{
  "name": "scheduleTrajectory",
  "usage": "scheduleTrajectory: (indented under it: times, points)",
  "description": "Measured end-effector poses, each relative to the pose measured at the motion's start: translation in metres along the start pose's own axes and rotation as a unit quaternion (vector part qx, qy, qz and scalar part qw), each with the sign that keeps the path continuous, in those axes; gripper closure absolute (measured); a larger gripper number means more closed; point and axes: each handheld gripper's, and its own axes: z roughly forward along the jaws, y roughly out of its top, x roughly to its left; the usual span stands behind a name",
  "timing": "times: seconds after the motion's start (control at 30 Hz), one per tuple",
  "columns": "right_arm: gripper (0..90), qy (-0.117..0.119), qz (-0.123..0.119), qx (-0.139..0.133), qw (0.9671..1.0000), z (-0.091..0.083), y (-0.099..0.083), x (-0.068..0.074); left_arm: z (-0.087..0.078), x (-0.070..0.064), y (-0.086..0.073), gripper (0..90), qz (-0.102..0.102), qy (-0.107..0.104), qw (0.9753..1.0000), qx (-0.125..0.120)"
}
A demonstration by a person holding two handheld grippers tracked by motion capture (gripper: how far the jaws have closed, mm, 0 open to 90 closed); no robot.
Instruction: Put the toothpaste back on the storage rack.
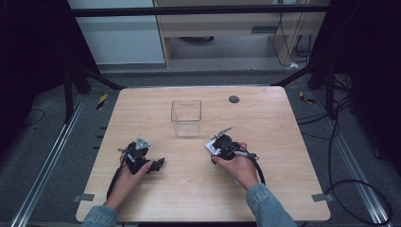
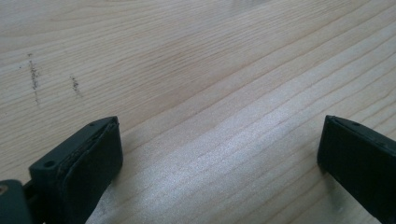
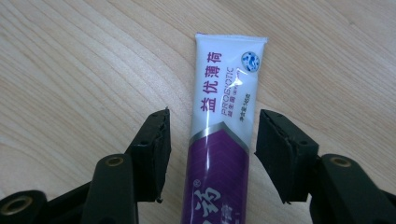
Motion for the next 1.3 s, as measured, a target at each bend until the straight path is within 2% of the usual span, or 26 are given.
scheduleTrajectory:
  times: [0.27, 0.83, 1.3]
  points:
    - [47.4, -0.004, -0.001, 0.013, 0.9999, 0.009, 0.006, 0.000, 0.000, 0.000, 0.000, 0.0, 0.000, 0.000, 1.0000, 0.000]
    - [52.4, -0.013, 0.013, 0.027, 0.9995, 0.016, 0.010, -0.001, 0.000, 0.000, 0.000, 0.0, 0.000, 0.000, 1.0000, 0.000]
    - [55.2, 0.002, 0.027, 0.032, 0.9991, 0.017, 0.009, -0.007, 0.000, 0.000, 0.000, 0.0, 0.000, 0.000, 1.0000, 0.000]
